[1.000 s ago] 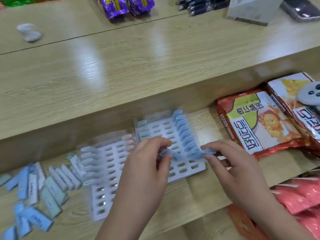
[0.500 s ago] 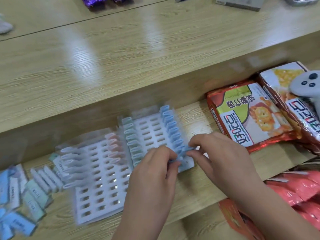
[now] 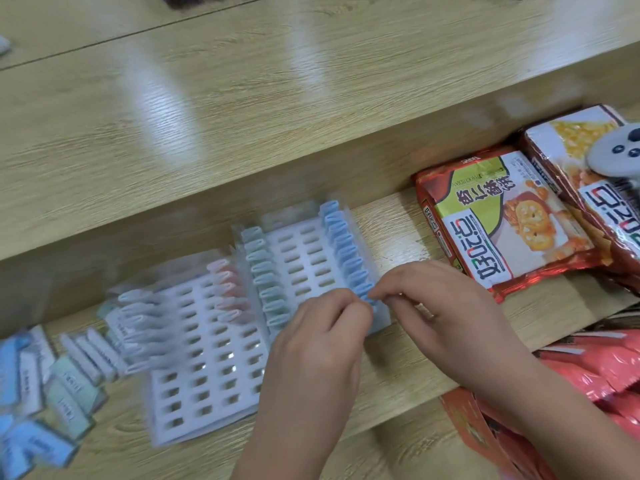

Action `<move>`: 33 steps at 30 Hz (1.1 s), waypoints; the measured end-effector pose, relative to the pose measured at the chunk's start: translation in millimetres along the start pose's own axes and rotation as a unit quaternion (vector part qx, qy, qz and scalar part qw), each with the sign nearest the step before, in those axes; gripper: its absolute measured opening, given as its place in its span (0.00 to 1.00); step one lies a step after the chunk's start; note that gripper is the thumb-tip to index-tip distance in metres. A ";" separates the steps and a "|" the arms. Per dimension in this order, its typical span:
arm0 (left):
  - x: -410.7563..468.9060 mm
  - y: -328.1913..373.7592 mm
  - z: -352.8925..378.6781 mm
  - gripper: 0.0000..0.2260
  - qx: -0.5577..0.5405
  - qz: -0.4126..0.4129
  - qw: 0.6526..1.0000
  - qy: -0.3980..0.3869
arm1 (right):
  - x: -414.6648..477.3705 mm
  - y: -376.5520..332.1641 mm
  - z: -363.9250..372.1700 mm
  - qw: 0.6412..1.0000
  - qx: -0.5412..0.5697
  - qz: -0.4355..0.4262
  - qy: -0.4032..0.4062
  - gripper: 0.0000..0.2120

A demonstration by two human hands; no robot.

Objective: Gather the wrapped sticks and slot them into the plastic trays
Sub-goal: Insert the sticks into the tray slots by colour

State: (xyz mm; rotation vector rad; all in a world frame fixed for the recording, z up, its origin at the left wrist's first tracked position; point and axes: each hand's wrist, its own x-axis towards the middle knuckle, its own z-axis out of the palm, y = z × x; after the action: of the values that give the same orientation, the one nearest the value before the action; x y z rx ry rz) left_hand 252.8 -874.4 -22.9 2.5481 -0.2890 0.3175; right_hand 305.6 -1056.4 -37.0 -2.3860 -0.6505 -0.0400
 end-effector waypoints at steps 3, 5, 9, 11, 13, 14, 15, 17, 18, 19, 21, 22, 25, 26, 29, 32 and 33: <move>-3.4 3.0 0.8 0.10 0.003 0.017 1.000 -0.006 | 0.1 -0.5 -0.8 1.000 0.003 -0.001 0.003 0.12; -3.3 8.7 1.8 0.06 0.007 0.031 0.999 -0.015 | 0.5 -1.3 -1.1 1.000 0.003 0.000 0.008 0.13; -0.4 24.3 5.9 0.09 0.050 -0.006 0.999 -0.017 | -0.3 -2.3 -2.6 1.000 0.004 0.001 0.020 0.15; -3.0 26.4 5.5 0.08 0.076 -0.021 0.997 -0.002 | -1.5 -5.6 -3.3 0.999 -0.006 0.004 0.035 0.14; -10.1 20.7 1.8 0.11 0.090 -0.023 0.995 0.028 | -1.7 -15.9 -0.5 0.998 -0.022 0.005 0.060 0.13; -13.7 15.5 -3.5 0.10 0.088 -0.021 0.995 0.052 | -0.4 -24.0 2.4 0.997 -0.029 0.000 0.072 0.13; -17.2 9.0 -11.1 0.09 0.079 -0.020 0.993 0.082 | 2.0 -34.0 6.2 0.996 -0.032 -0.008 0.084 0.12; -25.6 -10.0 -32.4 0.08 0.062 -0.034 0.988 0.135 | 9.4 -58.3 17.9 0.995 -0.025 -0.030 0.095 0.11; -31.2 -22.4 -44.9 0.08 0.064 -0.048 0.985 0.152 | 14.2 -72.1 25.7 0.995 -0.014 -0.041 0.093 0.10; -38.0 -36.6 -58.4 0.09 0.072 -0.068 0.982 0.163 | 19.7 -86.7 35.0 0.995 -0.002 -0.049 0.084 0.10; -54.6 -67.1 -85.6 0.10 0.098 -0.115 0.973 0.176 | 30.9 -118.0 57.5 0.997 0.025 -0.060 0.050 0.10; -64.4 -82.6 -98.4 0.10 0.109 -0.142 0.966 0.186 | 36.2 -134.3 70.4 0.997 0.039 -0.063 0.030 0.10; -97.9 -123.3 -130.2 0.09 0.122 -0.221 0.946 0.204 | 49.3 -182.3 109.6 0.995 0.067 -0.069 -0.024 0.10; -110.2 -135.2 -139.1 0.10 0.115 -0.247 0.941 0.202 | 52.2 -198.1 122.5 0.994 0.074 -0.067 -0.044 0.10; -149.1 -170.3 -164.8 0.12 0.087 -0.341 0.913 0.208 | 60.9 -242.6 163.0 0.991 0.065 -0.060 -0.104 0.12; -175.6 -200.8 -175.2 0.14 0.066 -0.434 0.880 0.184 | 69.3 -271.1 197.6 0.985 0.021 -0.035 -0.169 0.17; -180.4 -209.8 -175.6 0.14 0.053 -0.454 0.873 0.171 | 71.9 -277.0 207.5 0.984 0.006 -0.026 -0.178 0.18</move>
State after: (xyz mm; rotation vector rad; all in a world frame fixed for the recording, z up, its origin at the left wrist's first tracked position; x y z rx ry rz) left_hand 109.0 -580.1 -34.0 2.3557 1.0557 0.3935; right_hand 212.4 -715.7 -22.6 -2.3834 -0.8750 0.3758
